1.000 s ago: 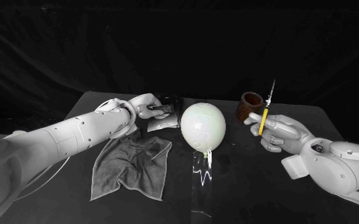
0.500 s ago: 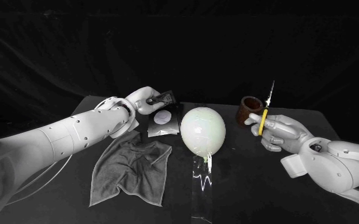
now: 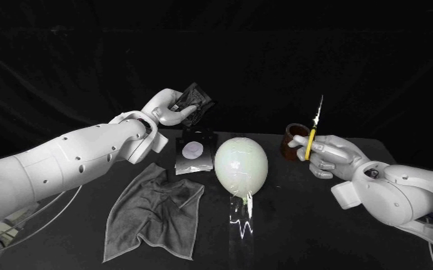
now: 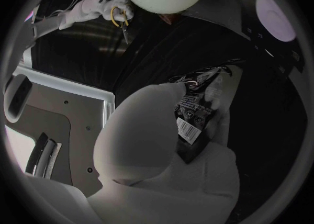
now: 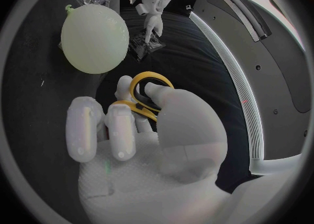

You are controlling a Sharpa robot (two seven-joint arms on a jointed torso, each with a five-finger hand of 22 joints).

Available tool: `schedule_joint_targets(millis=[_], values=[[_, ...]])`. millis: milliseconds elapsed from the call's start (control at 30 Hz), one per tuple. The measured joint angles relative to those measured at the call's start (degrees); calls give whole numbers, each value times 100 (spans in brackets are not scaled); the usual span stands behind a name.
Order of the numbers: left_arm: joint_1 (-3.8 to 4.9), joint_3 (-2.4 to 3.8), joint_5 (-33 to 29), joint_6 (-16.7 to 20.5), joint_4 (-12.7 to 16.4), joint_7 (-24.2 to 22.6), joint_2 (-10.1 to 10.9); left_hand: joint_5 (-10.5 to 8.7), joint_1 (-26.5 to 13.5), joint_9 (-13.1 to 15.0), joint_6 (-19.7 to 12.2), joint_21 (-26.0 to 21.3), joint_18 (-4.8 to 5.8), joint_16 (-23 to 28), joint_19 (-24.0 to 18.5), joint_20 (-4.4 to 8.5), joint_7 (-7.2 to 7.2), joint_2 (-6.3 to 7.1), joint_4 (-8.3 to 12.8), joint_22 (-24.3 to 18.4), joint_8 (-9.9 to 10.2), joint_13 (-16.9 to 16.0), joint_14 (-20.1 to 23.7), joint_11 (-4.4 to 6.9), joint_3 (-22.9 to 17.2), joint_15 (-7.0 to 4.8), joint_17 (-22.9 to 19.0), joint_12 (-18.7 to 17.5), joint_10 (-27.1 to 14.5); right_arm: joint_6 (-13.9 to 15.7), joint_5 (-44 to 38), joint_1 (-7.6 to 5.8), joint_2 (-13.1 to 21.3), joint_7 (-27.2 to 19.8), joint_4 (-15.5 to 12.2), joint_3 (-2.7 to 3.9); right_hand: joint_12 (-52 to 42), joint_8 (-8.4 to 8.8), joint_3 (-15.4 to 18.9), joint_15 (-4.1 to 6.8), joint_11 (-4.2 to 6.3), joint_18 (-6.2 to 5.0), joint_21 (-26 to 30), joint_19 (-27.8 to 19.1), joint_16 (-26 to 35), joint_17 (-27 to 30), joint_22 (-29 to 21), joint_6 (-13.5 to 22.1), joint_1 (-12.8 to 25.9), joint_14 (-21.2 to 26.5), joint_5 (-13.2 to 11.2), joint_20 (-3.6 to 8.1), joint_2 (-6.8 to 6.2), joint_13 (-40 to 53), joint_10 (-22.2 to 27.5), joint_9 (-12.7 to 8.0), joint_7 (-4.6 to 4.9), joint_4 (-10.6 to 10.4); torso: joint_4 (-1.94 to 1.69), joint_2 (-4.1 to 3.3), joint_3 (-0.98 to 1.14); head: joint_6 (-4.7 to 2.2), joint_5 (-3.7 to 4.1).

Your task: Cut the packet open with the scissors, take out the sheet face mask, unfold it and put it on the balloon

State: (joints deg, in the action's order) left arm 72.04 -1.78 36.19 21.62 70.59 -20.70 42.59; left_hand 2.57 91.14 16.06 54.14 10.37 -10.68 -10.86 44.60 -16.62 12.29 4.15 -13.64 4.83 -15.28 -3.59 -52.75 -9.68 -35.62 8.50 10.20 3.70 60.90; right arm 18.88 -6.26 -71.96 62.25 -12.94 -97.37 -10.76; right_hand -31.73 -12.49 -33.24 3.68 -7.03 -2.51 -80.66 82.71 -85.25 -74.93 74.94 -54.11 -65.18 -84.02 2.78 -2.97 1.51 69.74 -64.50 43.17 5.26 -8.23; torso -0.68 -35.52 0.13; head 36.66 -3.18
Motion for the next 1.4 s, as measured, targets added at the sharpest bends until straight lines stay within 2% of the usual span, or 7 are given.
schedule_joint_targets(millis=[133,233,400,567,800,967,1400], values=[[22,0,-1047,7,425,-65,72,0,-33,20,0,0,1,0,-28,13,0,-12,13,-3,-6,0,-20,-15,-13,20,1,0,15,120,105,-22,-46,-47,25,0,-18,174,-17,-77,0,0,-124,83,-52,-16,-2,125,-397,-6,0,-21,-36,175,0,-109,98,352,-1,15,0,-37,91],[51,0,-1783,-32,581,-122,62,0,-93,21,-1,0,2,0,-28,13,0,-12,30,-6,-6,0,-20,-15,-30,20,1,0,15,192,212,-27,-68,-94,26,0,-86,312,28,-123,-1,1,-177,120,-74,-16,-4,227,-564,0,0,-44,-174,206,-1,-211,182,623,1,18,0,-67,201],[179,6,-2782,-154,706,-217,-58,-1,-147,32,-1,0,3,0,-28,13,-1,-21,76,-6,-25,0,-20,-15,-76,21,13,0,14,235,399,-28,-87,-189,-27,0,-205,459,116,-164,-3,1,-239,131,-101,-6,-3,291,-643,0,0,-56,-473,207,-22,-350,208,900,15,18,-1,-118,461],[236,14,-3556,-330,815,-319,-260,-2,-159,39,-1,0,4,0,-28,13,-1,-33,76,-5,-33,-1,-20,-15,-76,21,16,0,14,220,582,-2,-105,-304,-107,0,-287,543,226,-164,-10,1,-239,131,-102,4,-2,289,-588,0,0,-97,-724,350,-47,-468,207,1039,22,16,5,-146,700],[250,26,-4232,-588,974,-425,-517,-6,-191,48,-2,0,5,0,-27,11,-2,-51,92,-5,-33,-1,-40,-15,-92,0,19,0,14,137,804,68,-99,-494,-198,-1,-371,729,520,-164,8,1,-239,131,-157,3,0,268,-315,0,0,-98,-1039,499,-70,-646,180,983,30,19,14,-149,912],[252,28,-4504,-728,1088,-459,-645,-7,-250,61,-2,0,6,0,17,12,-2,-52,103,-5,-33,-1,-41,5,-102,0,24,0,34,69,933,132,-54,-636,-284,-1,-438,881,874,-164,7,1,-263,131,-256,2,1,587,-137,0,0,-98,-1217,529,-71,-803,171,891,38,29,25,-146,1035],[164,29,-4796,-984,1272,-432,-887,-17,-297,69,-12,22,8,0,16,12,-11,-96,109,-5,-66,-1,-61,-15,-107,-19,36,0,54,-56,1092,244,114,-848,-497,1,-505,881,1351,-120,7,2,-287,128,-287,-2,-4,675,-91,0,0,-97,-1262,532,-71,-1167,197,738,95,65,85,-131,1273]])
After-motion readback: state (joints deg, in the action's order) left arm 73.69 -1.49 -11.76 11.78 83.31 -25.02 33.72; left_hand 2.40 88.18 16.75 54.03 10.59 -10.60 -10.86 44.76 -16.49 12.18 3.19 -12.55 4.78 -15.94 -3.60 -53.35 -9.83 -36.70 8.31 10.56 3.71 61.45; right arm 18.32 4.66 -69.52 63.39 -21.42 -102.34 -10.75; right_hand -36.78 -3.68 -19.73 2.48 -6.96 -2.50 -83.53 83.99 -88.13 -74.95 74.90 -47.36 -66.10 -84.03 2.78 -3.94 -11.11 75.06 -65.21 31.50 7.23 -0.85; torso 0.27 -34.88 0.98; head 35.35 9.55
